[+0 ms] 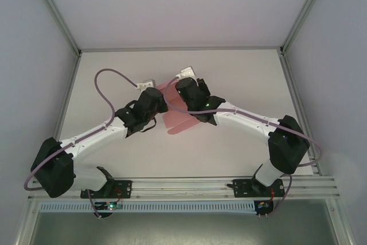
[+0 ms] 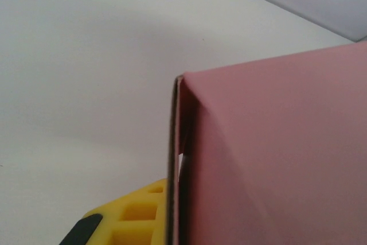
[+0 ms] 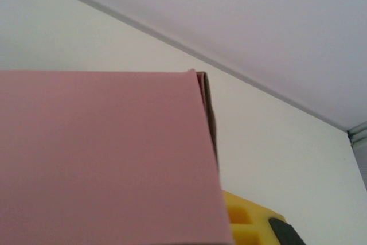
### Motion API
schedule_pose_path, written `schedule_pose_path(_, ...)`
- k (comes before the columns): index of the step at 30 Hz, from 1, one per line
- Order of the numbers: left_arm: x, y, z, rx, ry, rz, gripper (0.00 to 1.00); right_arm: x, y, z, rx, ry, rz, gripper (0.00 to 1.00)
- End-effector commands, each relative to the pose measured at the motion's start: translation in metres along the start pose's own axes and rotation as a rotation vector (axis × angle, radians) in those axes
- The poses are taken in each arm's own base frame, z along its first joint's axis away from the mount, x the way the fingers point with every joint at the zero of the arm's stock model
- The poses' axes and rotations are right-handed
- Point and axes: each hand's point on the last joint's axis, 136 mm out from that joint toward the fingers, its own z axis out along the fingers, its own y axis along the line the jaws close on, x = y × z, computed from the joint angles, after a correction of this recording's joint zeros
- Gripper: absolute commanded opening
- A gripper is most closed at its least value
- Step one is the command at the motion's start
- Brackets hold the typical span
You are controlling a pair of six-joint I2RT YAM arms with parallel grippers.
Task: Assemble paper box
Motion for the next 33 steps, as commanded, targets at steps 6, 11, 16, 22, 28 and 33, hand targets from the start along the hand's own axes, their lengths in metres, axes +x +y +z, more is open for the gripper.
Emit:
schedule_pose_path(6, 0.017, 0.063, -0.014, -0.302, 0.053, -0.017, 0.0, 0.034, -0.127, 0.012, 0.72, 0.124, -0.111, 0.0)
schedule_pose_path(11, 0.028, 0.06, -0.012, -0.277, 0.1, -0.028, 0.0, 0.032, -0.135, 0.016, 0.801, 0.155, -0.143, 0.0)
schedule_pose_path(16, 0.029, 0.051, -0.009, -0.217, 0.1, -0.042, 0.0, 0.039, -0.105, 0.039, 0.548, 0.125, -0.066, 0.01)
schedule_pose_path(22, 0.023, 0.036, -0.005, -0.149, 0.088, -0.037, 0.0, 0.033, -0.006, 0.041, -0.094, 0.035, 0.041, 0.07)
schedule_pose_path(28, 0.021, 0.03, -0.004, -0.122, 0.076, -0.032, 0.0, 0.02, 0.008, 0.015, -0.257, -0.048, 0.111, 0.23)
schedule_pose_path(33, 0.022, 0.032, -0.001, -0.136, 0.079, -0.019, 0.0, 0.011, 0.026, -0.015, -0.448, -0.094, 0.088, 0.43)
